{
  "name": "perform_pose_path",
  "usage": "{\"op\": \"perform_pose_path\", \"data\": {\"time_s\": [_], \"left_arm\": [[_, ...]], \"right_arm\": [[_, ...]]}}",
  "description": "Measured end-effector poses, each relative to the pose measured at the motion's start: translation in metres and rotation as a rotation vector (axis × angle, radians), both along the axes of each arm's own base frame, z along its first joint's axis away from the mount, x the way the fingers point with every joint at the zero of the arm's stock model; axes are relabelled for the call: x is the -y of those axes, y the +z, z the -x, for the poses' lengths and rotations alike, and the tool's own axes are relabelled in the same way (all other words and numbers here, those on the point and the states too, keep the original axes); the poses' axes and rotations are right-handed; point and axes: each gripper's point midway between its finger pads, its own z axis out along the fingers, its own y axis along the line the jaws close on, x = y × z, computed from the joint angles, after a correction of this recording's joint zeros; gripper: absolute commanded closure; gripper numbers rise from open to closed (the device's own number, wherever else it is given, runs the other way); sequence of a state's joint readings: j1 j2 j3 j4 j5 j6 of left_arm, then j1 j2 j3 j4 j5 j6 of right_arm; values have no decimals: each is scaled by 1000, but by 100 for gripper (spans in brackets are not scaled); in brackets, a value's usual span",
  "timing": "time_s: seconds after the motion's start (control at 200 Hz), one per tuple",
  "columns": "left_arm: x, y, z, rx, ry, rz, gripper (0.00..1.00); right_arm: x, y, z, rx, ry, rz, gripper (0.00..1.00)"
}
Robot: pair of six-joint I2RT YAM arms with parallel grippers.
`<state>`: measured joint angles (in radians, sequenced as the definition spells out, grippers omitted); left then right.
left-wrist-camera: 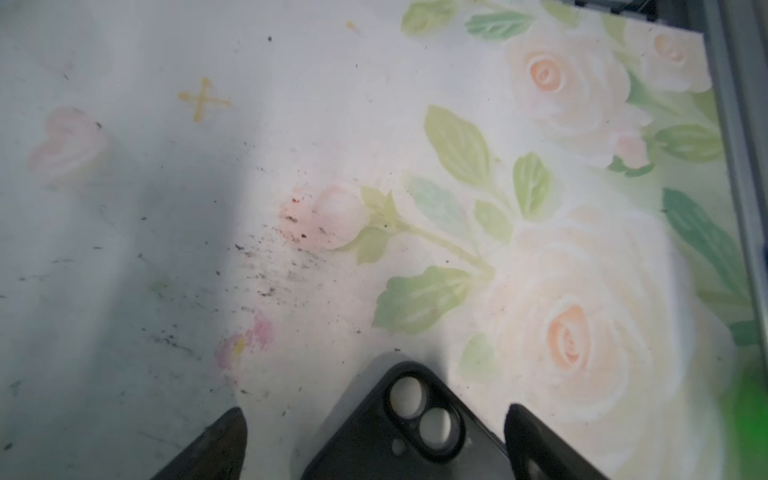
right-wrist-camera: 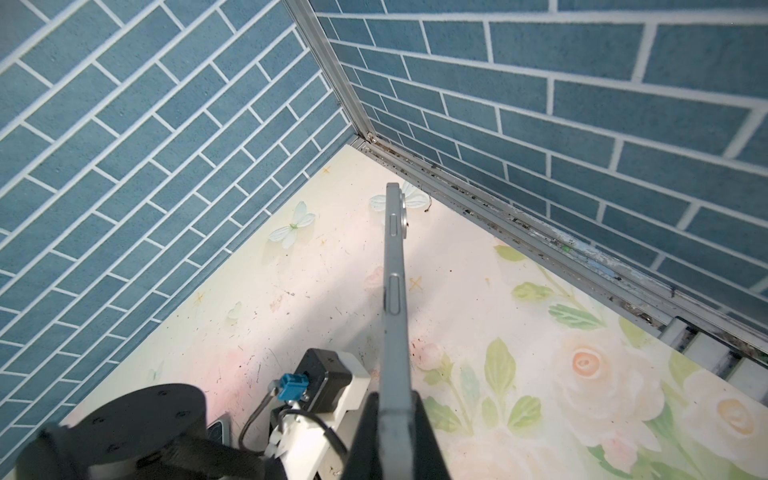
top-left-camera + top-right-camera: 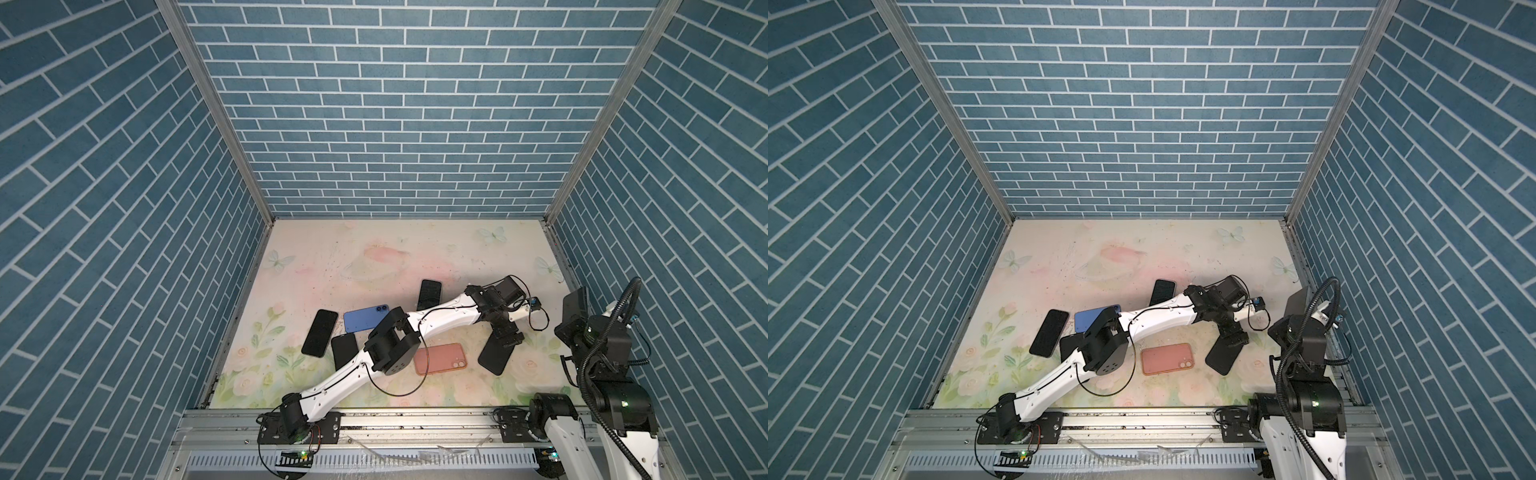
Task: Put the phone into the phone case
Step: 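Lower the left gripper to the black case while the right holds the phone, then grasp the black case's edge with the left gripper and lift it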
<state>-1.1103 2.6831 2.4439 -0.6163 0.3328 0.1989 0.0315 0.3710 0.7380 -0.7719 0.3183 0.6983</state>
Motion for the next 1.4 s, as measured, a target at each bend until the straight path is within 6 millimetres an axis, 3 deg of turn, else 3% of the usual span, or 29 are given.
{"op": "perform_pose_path", "data": {"time_s": [0.125, 0.635, 1.135, 1.4], "left_arm": [[-1, -6, -3, -7, 7, -3, 13], [-8, -9, -14, -15, 26, -12, 69], [-18, -12, -33, -22, 116, -4, 100], [-71, -1, -53, -52, 380, -83, 100]], "right_arm": [[0, -1, 2, -6, 0, 0, 100], [0, -2, 2, -7, 2, -1, 100], [-1, -3, -1, -15, 7, -4, 100], [-13, -9, -12, -35, 74, -17, 100]]}}
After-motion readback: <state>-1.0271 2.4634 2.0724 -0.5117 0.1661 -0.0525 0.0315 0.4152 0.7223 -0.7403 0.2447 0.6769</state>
